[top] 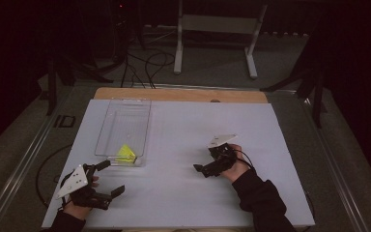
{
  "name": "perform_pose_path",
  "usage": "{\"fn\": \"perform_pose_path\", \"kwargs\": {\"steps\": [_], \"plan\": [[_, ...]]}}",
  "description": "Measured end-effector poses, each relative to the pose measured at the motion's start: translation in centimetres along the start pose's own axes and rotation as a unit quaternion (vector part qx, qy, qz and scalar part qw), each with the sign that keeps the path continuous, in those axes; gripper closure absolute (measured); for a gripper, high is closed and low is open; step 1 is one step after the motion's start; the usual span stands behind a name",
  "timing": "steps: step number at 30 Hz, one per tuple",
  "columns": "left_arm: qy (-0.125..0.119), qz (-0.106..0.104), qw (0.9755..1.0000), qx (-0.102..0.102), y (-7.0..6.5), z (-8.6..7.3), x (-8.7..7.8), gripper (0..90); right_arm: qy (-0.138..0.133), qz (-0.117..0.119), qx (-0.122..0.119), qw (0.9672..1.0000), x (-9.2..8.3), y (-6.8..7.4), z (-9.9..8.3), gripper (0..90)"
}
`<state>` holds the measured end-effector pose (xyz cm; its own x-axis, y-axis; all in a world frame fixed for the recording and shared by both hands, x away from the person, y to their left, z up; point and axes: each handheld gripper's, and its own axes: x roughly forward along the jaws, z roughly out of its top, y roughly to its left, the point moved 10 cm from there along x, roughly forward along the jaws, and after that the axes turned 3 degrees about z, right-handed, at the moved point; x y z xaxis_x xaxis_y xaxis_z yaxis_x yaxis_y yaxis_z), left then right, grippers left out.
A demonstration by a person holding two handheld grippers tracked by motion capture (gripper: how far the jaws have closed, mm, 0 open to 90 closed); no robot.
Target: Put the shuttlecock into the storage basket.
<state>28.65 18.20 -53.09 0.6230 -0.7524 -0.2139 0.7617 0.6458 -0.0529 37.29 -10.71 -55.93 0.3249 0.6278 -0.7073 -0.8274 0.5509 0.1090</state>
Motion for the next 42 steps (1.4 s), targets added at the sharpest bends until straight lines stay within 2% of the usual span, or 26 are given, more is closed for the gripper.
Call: {"fn": "perform_pose_path", "kwargs": {"steps": [15,28,35,42], "plan": [[0.001,0.000,1.0000,0.000,0.0,0.0,0.0,0.0,-0.037,-0.015,0.021,0.9990,-3.7,-2.2,-3.5,8.1],[0.003,-0.001,1.0000,0.001,0.0,-0.1,0.1,0.0,-0.077,-0.045,0.040,0.9952,-6.7,-4.1,-6.7,8.1],[0.004,-0.001,1.0000,0.001,0.0,-0.1,0.1,0.0,-0.087,-0.056,0.050,0.9934,-7.7,-4.5,-8.1,8.1],[0.005,-0.002,1.0000,0.002,0.0,-0.1,0.1,0.0,-0.091,-0.064,0.050,0.9926,-8.2,-4.6,-9.4,8.1]]}}
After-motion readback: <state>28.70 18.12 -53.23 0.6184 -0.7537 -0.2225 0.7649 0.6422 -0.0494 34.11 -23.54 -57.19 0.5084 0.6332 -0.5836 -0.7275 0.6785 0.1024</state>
